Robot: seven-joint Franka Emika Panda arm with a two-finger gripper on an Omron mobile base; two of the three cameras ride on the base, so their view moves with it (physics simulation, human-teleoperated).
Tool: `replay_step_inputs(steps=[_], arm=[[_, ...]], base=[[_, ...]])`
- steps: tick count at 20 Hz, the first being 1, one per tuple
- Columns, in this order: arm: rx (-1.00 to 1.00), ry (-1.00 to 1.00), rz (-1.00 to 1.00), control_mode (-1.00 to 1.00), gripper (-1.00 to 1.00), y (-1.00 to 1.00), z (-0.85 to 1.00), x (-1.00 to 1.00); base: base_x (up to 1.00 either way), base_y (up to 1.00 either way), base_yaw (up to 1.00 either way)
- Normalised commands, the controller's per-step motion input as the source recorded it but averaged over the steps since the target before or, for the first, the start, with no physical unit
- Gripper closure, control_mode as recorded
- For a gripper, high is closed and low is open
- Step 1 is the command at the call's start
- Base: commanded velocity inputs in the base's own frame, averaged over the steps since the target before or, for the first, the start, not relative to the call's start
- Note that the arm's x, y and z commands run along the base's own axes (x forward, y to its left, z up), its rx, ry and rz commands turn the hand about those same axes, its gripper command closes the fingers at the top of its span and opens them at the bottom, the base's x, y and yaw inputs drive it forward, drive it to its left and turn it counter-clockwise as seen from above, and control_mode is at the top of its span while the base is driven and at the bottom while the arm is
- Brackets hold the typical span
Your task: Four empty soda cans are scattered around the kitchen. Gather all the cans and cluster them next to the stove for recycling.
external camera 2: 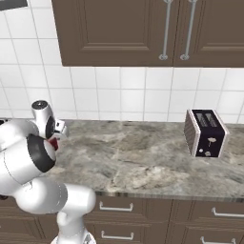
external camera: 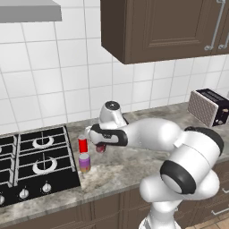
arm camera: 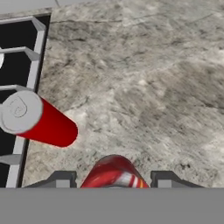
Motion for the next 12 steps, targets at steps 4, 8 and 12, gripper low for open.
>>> replay_step_inputs(steps=[4, 8, 12], arm=[[0.00, 0.00, 0.00, -1.00, 1.00, 0.00, -0.32, -0.01], [0.00, 0.00, 0.00, -1.00, 1.00, 0.00, -0.27, 0.00], [0.00, 0.00, 0.00, -1.00, 1.00, 0.00, -0.25, 0.00]], base=[[0.00, 0.00, 0.00], [0.00, 0.00, 0.00], [0.00, 0.00, 0.00]])
